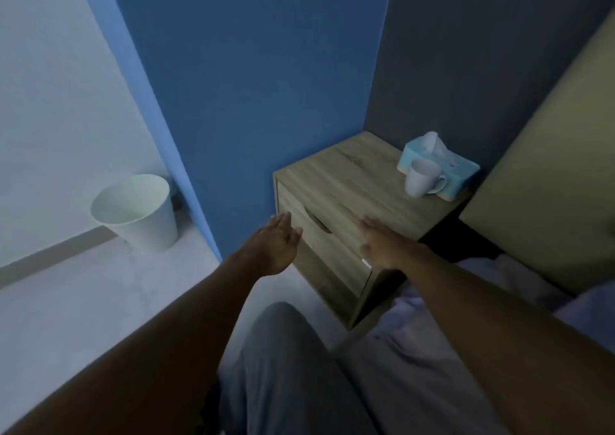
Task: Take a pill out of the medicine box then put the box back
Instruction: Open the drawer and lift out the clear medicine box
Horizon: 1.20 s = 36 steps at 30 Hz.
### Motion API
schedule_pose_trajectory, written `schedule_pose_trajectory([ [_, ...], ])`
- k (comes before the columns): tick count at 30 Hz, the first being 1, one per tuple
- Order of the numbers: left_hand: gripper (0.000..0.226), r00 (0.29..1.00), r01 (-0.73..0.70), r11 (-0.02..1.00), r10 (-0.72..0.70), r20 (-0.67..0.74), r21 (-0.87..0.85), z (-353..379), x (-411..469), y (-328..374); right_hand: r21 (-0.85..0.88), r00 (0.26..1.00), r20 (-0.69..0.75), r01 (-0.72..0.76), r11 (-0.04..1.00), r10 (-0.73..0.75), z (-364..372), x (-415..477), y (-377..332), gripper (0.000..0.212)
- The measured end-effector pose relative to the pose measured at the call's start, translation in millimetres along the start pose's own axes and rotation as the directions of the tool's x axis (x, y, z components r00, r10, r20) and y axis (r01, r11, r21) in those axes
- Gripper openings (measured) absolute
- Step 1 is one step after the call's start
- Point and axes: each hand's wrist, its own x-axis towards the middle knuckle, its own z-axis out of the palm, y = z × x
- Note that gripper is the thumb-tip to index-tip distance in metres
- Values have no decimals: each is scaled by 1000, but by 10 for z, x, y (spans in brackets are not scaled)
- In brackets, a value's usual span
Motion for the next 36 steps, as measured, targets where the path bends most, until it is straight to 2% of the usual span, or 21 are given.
schedule_pose_trajectory([
  [3, 68, 999, 4, 994, -1, 32, -109, 136, 269, -41, -39, 997, 73, 0, 999, 3, 141, 129, 94, 72],
  [5, 69, 998, 15, 988, -6, 59, -157, 279, 483, -117, -56, 998, 58, 14, 998, -11, 296, 254, 146, 73],
  [10, 69, 992, 83, 959, -55, 112, -270, 685, 1083, -398, -75, 992, -129, -13, 997, 3, 680, 594, 320, 78],
  [14, 69, 978, 195, 893, -145, 152, -406, 992, 1523, -513, -73, 959, -284, -15, 997, -7, 921, 683, 430, 73],
  [18, 69, 964, 264, 813, -233, 124, -519, 1228, 1859, -549, -106, 938, -345, -16, 994, -22, 966, 724, 436, 74],
  [23, 85, 982, 144, 746, -188, 2, -650, 1490, 2121, -534, -155, 922, -386, -55, 986, -10, 1033, 786, 464, 73],
  [29, 98, 974, 91, 622, -218, -60, -777, 1660, 2167, -427, -181, 907, -420, -55, 982, -26, 1080, 810, 486, 72],
  [36, 91, 971, 136, 623, -239, -22, -770, 1633, 2033, -569, -176, 900, -434, -42, 983, -40, 1118, 847, 534, 72],
])
